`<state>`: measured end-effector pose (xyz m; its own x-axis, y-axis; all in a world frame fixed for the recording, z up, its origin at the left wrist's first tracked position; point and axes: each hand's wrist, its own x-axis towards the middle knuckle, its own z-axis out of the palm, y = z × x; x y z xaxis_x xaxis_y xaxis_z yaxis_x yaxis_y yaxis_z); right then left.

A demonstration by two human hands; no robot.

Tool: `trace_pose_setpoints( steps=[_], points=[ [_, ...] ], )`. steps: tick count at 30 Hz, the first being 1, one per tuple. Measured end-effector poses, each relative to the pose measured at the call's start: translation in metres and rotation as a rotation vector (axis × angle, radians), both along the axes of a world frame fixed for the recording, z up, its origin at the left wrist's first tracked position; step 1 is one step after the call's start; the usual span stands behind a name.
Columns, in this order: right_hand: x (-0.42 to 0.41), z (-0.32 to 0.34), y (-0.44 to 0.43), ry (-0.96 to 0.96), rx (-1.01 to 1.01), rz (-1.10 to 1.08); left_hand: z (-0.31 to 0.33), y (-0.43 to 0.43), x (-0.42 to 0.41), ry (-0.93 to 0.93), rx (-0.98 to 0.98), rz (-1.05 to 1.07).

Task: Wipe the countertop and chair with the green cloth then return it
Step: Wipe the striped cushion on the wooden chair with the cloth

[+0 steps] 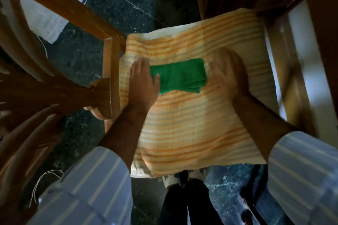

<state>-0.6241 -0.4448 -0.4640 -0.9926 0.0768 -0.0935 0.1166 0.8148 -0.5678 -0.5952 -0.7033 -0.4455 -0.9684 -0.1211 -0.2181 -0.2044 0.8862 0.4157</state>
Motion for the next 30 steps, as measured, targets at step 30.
trace_pose_setpoints(
  steps=[30],
  points=[
    [0.024,0.23,-0.097,-0.39,-1.277,-0.374,0.297,-0.032,0.017,0.32,0.29,0.443]
  ],
)
